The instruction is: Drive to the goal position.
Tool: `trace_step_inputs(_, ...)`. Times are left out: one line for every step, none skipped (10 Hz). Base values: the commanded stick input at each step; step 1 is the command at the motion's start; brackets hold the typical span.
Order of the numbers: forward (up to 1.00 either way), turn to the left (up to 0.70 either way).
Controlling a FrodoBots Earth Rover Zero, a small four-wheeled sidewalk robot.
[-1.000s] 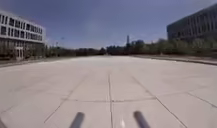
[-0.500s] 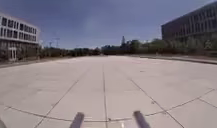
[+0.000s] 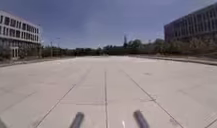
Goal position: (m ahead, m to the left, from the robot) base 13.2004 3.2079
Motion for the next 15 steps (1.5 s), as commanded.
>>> trace_step_inputs(0.85,0.00)
trace_step_inputs(0.85,0.00)
trace_step_inputs(0.85,0.00)
trace_step_inputs(0.85,0.00)
trace_step_inputs(0.85,0.00)
trace_step_inputs(0.85,0.00)
trace_step_inputs(0.85,-0.05)
trace_step_inputs(0.85,-0.20)
trace_step_inputs(0.85,-0.25)
trace_step_inputs(0.85,0.00)
trace_step_inputs(0.85,0.00)
trace_step_inputs(0.85,0.00)
trace_step_inputs(0.85,0.00)
trace_step_inputs(0.85,0.00)
trace_step_inputs(0.85,0.00)
